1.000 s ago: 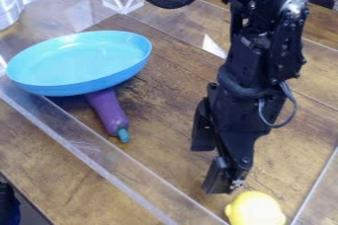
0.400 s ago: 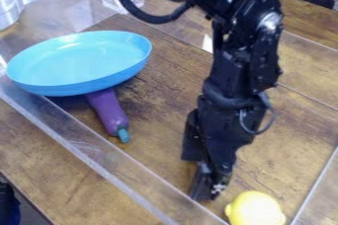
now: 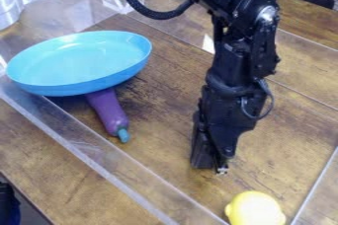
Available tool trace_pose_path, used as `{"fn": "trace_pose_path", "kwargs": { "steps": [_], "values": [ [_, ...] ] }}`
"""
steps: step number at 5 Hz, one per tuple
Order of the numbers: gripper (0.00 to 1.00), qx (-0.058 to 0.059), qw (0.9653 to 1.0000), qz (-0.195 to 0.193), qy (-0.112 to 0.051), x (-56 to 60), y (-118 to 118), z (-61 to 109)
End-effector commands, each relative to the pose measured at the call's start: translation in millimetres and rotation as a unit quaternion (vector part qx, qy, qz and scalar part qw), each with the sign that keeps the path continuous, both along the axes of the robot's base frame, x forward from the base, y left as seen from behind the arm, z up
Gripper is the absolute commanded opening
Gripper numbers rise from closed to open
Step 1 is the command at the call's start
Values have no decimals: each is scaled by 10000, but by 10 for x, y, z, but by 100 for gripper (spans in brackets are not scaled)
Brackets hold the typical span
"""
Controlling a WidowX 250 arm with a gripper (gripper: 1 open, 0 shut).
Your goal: Put the lemon on the blue tray
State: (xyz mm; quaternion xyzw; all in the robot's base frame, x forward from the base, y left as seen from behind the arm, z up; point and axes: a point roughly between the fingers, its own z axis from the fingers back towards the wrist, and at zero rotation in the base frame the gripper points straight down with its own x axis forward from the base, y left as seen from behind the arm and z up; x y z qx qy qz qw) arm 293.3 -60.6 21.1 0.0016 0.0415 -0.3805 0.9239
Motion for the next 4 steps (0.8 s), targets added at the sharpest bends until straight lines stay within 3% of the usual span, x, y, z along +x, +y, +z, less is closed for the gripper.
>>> {"fn": "trace_pose_path", "kwargs": {
  "steps": [1, 2, 3, 4],
  "values": [
    [0, -68, 9980, -524, -346, -5, -95, 264],
    [0, -94, 9951, -913, -355, -53, -147, 288],
    [100, -140, 9958, -827, -356, -37, -150, 330],
    [100, -213, 9943, -983, -350, -30, -124, 270]
  ]
}}
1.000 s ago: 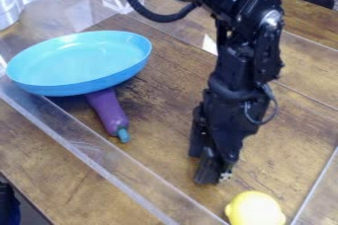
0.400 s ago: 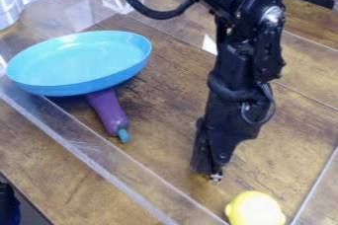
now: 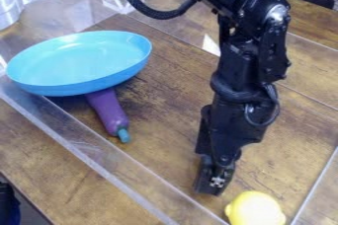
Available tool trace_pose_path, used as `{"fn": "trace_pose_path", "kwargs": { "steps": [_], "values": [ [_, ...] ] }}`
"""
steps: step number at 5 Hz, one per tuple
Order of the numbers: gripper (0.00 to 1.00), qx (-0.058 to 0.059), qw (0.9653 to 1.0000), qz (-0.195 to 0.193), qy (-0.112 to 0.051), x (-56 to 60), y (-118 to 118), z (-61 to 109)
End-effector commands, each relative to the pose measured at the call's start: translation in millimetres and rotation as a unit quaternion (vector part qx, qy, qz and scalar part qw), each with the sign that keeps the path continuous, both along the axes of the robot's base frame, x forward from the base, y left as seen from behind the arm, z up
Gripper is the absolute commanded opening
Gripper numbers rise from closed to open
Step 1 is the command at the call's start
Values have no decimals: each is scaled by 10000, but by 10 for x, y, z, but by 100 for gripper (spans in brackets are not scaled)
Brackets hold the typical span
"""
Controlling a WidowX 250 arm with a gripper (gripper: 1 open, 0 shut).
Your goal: Put the lemon on the blue tray
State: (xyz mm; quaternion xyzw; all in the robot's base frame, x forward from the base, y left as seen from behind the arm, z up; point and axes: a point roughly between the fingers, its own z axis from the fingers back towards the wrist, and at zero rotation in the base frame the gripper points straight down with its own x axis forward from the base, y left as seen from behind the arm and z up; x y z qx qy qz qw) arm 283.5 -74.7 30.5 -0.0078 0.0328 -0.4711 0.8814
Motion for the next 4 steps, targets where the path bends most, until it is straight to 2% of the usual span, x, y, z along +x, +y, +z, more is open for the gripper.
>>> {"fn": "trace_pose_path", "kwargs": {
  "steps": [1, 4],
  "values": [
    [100, -168, 9992, -152, -321, 75, 30, 123],
    [100, -378, 9986, -182, -323, 86, -128, -51]
  ]
}}
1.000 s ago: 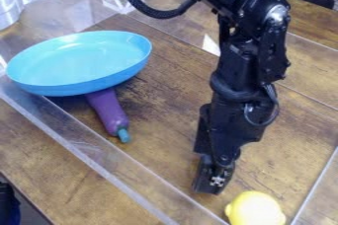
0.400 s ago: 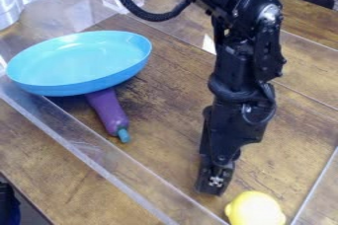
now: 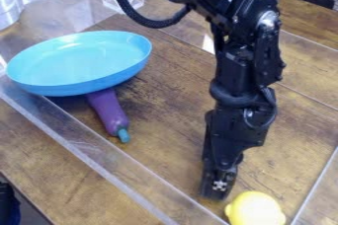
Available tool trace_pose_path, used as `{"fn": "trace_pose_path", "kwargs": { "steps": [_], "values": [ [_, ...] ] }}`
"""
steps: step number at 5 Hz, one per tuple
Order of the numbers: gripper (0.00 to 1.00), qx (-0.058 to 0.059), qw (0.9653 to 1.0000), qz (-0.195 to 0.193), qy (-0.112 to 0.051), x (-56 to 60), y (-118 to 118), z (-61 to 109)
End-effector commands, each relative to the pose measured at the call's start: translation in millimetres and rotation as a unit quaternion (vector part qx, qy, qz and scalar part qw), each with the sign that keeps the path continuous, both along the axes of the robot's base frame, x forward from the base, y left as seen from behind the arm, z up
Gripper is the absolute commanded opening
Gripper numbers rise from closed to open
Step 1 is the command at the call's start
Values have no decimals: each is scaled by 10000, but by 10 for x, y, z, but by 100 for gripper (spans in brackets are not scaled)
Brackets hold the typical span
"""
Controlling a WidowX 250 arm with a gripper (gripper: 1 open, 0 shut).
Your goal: Put the lemon on the blue tray
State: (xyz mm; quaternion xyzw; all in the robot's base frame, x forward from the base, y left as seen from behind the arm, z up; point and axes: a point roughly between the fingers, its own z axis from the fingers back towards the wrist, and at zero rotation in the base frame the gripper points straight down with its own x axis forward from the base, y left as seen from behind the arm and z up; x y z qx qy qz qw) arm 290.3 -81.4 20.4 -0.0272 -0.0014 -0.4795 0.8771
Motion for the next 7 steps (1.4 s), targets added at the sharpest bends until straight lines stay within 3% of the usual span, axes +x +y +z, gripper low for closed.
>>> {"fn": "trace_pose_path", "kwargs": {
  "steps": [1, 2, 6, 7],
  "values": [
    [0, -104, 9997, -204, -92, 67, -80, 34],
    [0, -151, 9993, -327, -61, 118, -86, 29],
    [0, -239, 9989, -407, 78, -80, 20, 332],
    [100, -282, 9984, -472, 114, -137, 18, 376]
  ]
}}
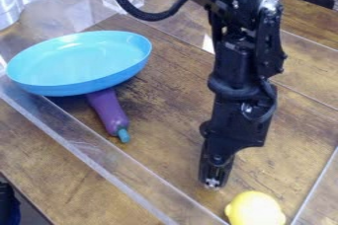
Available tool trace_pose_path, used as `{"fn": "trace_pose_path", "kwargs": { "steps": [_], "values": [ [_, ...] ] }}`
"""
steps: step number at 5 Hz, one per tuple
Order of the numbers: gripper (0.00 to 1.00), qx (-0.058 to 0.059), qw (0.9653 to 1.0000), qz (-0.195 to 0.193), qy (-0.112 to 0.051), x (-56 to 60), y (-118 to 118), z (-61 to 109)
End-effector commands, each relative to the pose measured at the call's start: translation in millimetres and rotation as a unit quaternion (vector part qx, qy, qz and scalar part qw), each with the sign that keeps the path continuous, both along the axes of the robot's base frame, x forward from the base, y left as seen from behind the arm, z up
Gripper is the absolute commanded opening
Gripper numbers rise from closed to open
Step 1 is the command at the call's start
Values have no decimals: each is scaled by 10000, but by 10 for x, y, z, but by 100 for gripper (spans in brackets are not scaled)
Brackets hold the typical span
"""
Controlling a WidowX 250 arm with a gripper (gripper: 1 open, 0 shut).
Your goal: Put the lemon on the blue tray
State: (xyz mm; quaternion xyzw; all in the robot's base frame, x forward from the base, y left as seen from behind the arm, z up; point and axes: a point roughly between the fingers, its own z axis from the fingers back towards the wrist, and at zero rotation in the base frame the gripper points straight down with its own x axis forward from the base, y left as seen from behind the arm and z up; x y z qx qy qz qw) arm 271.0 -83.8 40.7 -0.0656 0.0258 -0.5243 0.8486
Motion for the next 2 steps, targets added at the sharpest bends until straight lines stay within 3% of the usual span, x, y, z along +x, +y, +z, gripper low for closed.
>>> {"fn": "trace_pose_path", "kwargs": {
  "steps": [1, 2],
  "values": [
    [100, -125, 9995, 80, -264, -18, -52, 137],
    [100, -171, 9995, 89, -242, -83, -154, 76]
  ]
}}
